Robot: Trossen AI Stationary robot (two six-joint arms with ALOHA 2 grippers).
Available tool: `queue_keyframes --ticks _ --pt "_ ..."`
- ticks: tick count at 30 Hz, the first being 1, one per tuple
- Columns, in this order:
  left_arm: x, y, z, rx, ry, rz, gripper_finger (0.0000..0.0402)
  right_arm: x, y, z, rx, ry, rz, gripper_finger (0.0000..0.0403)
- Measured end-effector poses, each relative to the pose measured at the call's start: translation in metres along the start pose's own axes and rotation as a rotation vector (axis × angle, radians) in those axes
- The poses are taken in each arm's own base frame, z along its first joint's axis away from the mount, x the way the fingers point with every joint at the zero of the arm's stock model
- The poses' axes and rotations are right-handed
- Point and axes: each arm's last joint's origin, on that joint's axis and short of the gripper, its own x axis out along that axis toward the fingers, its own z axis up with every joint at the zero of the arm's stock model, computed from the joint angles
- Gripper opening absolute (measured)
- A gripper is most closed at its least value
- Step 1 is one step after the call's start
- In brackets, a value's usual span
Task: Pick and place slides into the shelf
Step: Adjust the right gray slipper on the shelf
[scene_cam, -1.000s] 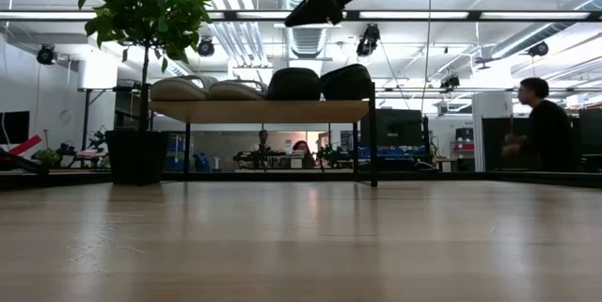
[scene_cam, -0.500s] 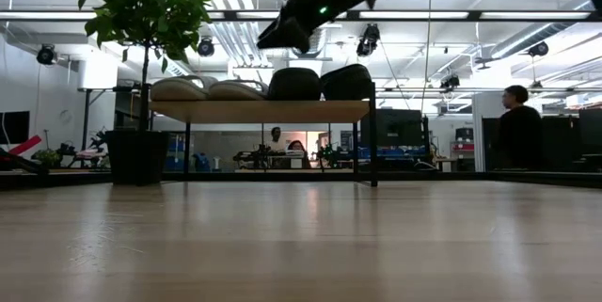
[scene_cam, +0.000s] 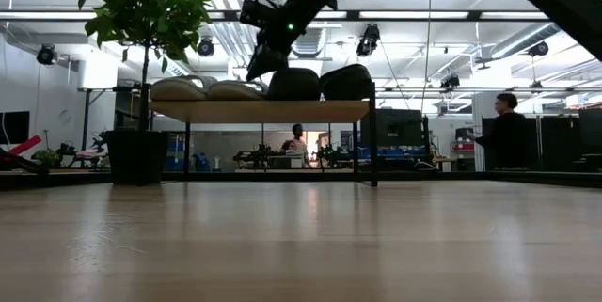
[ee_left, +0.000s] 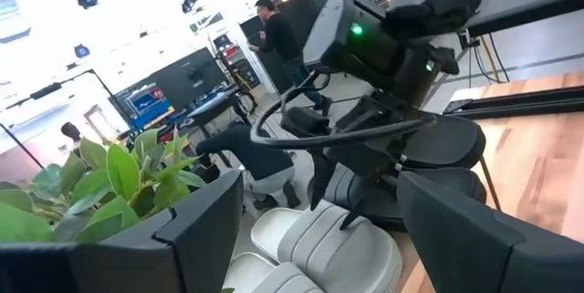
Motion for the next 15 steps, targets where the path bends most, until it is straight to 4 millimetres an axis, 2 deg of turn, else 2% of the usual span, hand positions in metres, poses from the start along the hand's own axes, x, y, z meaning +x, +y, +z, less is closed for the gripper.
queue_keyframes --ticks 5,8,15 --pt "0.0 0.001 0.0 0.005 0.0 0.0 0.0274 -0.012 -0.01 0.01 0.046 0.0 0.01 0.0178" --pt "0.0 0.001 0.0 0.003 -0.001 0.0 0.0274 -0.019 -0.01 0.014 0.061 -0.003 0.019 0.0178" --pt "0.0 0.002 0.0 0.0 -0.001 0.001 0.0274 -0.023 0.013 0.026 0.031 0.011 0.066 0.0178"
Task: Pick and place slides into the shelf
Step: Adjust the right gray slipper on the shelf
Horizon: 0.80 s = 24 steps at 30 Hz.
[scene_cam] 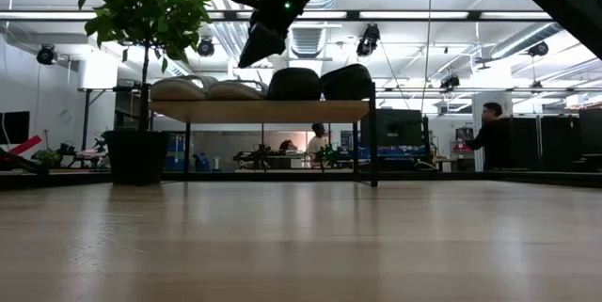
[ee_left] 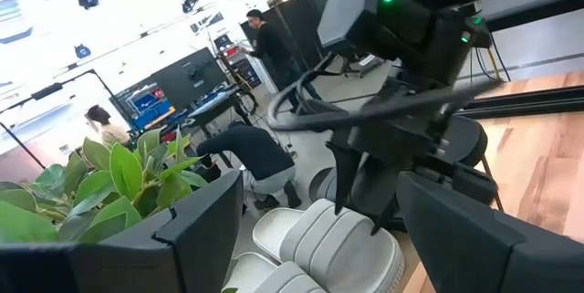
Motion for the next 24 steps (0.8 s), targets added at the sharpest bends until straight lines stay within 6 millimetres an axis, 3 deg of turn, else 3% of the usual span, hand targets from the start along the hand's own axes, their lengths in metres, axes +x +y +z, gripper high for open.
queue_keyframes --ticks 5,12,24 --pt "0.0 0.0 0.0 -0.001 0.0 0.0 0.0274 0.0 0.0 0.002 0.008 0.03 -0.063 0.0178" --pt "0.0 0.0 -0.001 0.01 0.001 -0.002 0.0274 0.027 0.013 -0.003 -0.038 0.136 -0.154 0.0175" --pt "0.0 0.0 -0.002 0.023 0.003 -0.003 0.0274 0.026 0.013 -0.001 -0.032 0.13 -0.176 0.0171"
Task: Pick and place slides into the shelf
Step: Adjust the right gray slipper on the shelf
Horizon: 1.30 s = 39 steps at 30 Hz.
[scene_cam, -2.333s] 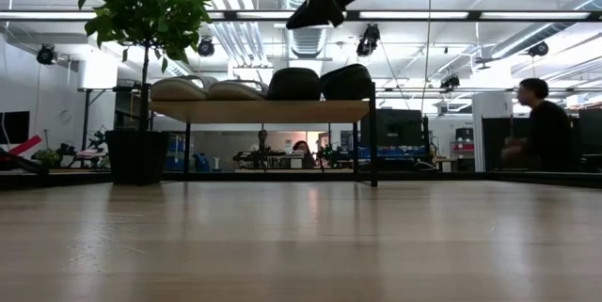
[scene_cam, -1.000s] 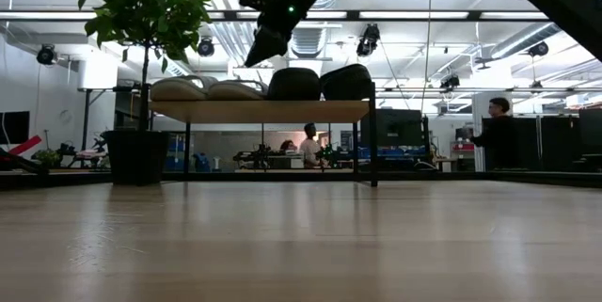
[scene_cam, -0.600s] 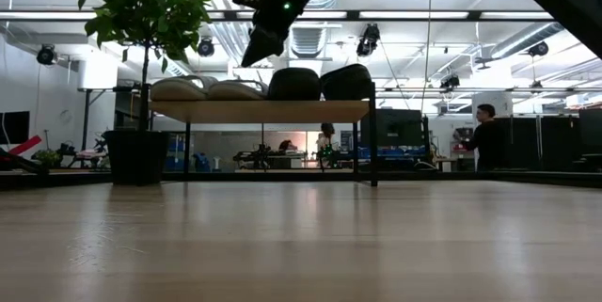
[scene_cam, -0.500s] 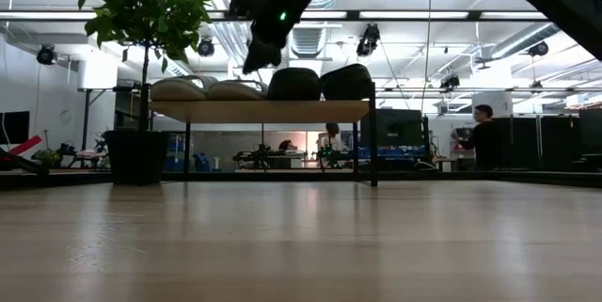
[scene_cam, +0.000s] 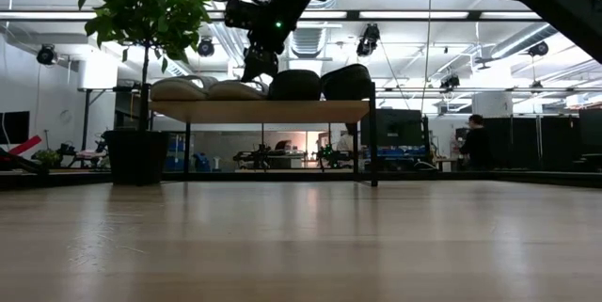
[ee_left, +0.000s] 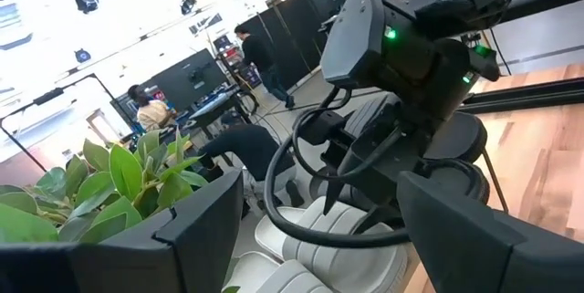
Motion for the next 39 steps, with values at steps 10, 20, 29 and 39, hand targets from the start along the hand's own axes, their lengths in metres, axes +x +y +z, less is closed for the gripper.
queue_keyframes --ticks 10,20,29,39 --pt "0.0 0.0 0.0 0.0 0.0 0.0 0.0274 -0.01 0.013 0.013 -0.046 -0.017 -0.007 0.0169" --pt "0.0 0.0 0.0 -0.002 0.0 0.0 0.0274 -0.013 0.013 0.019 -0.023 -0.012 -0.08 0.0167" --pt "0.0 0.0 0.0 -0.003 0.0 0.0 0.0274 -0.018 0.019 0.024 -0.024 -0.028 -0.077 0.0167" --pt "0.0 0.0 0.0 -0.005 0.0 0.0 0.0274 -0.009 0.02 0.016 -0.026 0.001 -0.066 0.0167"
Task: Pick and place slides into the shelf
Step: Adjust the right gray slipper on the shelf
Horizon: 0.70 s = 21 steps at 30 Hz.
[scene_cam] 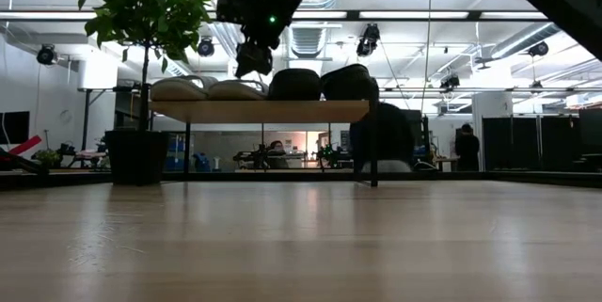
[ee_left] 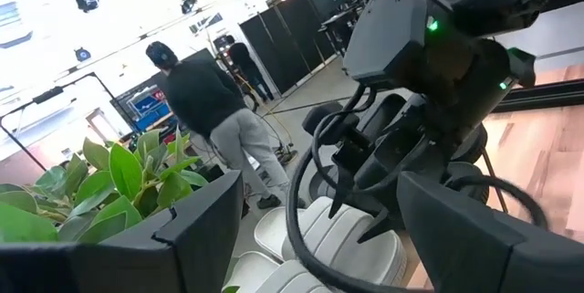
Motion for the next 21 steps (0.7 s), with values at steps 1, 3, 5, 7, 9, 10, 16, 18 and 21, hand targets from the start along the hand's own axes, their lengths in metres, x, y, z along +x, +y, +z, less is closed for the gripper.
queue_keyframes --ticks 1,3,5,7,9,10,16,18,21 --pt "0.0 0.0 0.0 0.001 0.0 0.0 0.0274 0.001 0.001 0.0 -0.008 0.001 0.002 0.0167" --pt "0.0 0.0 0.0 0.001 0.0 0.0 0.0274 0.003 0.004 -0.002 -0.015 0.008 0.008 0.0166" --pt "0.0 0.0 0.0 0.001 0.0 0.0 0.0274 0.008 0.007 -0.003 -0.026 0.018 0.014 0.0166" --pt "0.0 0.0 0.0 0.001 0.0 0.0 0.0274 0.015 0.01 -0.006 -0.044 0.033 0.014 0.0166" --pt "0.0 0.0 0.0 0.001 0.0 0.0 0.0274 0.021 0.011 -0.007 -0.05 0.057 -0.027 0.0165" --pt "0.0 0.0 0.0 0.001 0.0 0.0 0.0274 0.023 0.011 -0.007 -0.047 0.069 -0.057 0.0163" --pt "0.0 0.0 0.0 0.001 0.0 0.0 0.0274 0.025 0.009 -0.008 -0.045 0.081 -0.085 0.0151" --pt "0.0 0.0 0.0 0.001 0.0 0.0 0.0274 0.025 0.008 -0.008 -0.049 0.08 -0.087 0.0146" --pt "0.0 0.0 0.0 0.002 0.0 0.0 0.0274 0.025 0.008 -0.008 -0.048 0.08 -0.088 0.0133"
